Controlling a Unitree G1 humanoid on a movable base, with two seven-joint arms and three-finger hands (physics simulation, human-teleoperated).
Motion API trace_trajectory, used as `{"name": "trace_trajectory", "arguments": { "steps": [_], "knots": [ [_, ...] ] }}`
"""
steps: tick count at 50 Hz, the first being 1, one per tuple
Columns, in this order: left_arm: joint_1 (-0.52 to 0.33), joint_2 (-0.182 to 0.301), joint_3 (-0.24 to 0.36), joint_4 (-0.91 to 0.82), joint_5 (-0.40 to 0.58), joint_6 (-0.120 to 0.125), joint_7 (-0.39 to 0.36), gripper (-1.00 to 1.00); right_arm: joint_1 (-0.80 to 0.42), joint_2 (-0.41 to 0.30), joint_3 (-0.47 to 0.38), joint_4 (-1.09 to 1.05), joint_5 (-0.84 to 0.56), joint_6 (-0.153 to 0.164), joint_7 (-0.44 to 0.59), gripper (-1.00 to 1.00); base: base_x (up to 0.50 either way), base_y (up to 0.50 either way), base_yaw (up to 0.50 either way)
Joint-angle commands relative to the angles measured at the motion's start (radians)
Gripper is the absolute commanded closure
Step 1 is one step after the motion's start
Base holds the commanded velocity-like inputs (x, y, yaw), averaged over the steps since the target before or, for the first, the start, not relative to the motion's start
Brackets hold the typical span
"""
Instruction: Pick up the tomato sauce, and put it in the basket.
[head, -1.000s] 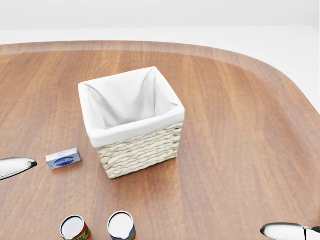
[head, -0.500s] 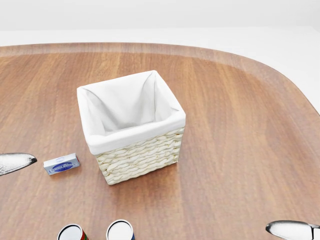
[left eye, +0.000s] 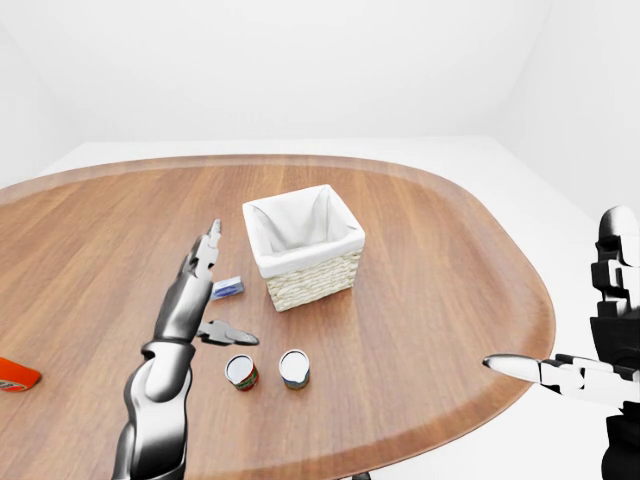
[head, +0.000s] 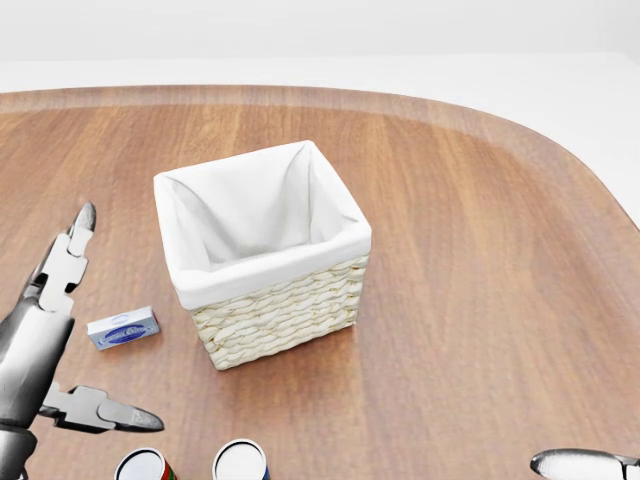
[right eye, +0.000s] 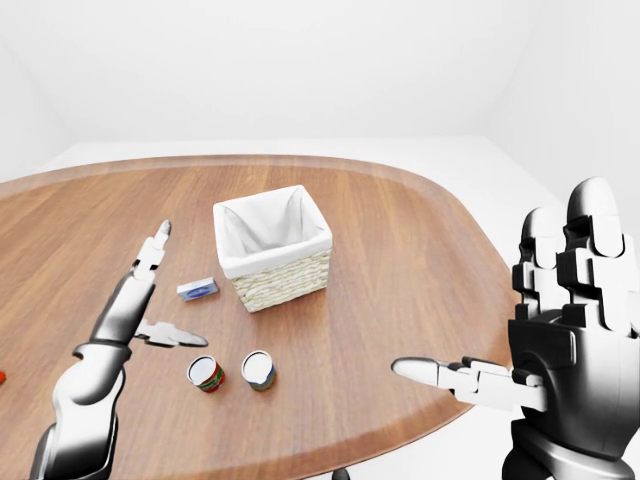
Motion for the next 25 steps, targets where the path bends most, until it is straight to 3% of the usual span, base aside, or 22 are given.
{"name": "trace_trajectory", "arguments": {
  "steps": [1,2,4,9,13,18,25],
  "knots": [
    [0.15,-0.011,-0.021,0.075,0.273,-0.107,-0.156,-1.0,0.002,-0.007,0.007,0.0,-0.001,-0.001,-0.009,-1.0,0.0,0.0,0.0],
    [0.164,-0.012,-0.02,0.08,0.29,-0.133,-0.162,-1.0,0.002,-0.006,0.009,0.0,-0.003,-0.001,-0.008,-1.0,0.0,0.0,0.0],
    [0.146,-0.027,-0.004,0.109,0.333,-0.133,-0.127,-1.0,0.002,-0.008,0.01,0.0,-0.003,-0.002,-0.01,-1.0,0.0,0.0,0.0],
    [0.192,-0.039,-0.009,0.1,0.315,-0.133,-0.2,-1.0,-0.002,-0.013,0.011,0.0,-0.001,0.003,-0.015,-1.0,0.0,0.0,0.0],
    [0.191,-0.044,-0.009,0.151,0.35,-0.133,-0.183,-1.0,-0.002,-0.012,0.011,0.0,0.001,0.003,-0.015,-1.0,0.0,0.0,0.0],
    [0.214,-0.05,-0.021,0.152,0.323,-0.133,-0.241,-1.0,-0.007,-0.02,0.01,0.0,0.005,0.008,-0.02,-1.0,0.0,0.0,0.0],
    [0.219,-0.051,-0.023,0.172,0.323,-0.133,-0.246,-1.0,-0.009,-0.038,0.012,0.0,0.014,0.007,-0.037,-1.0,0.0,0.0,0.0]
  ]
}}
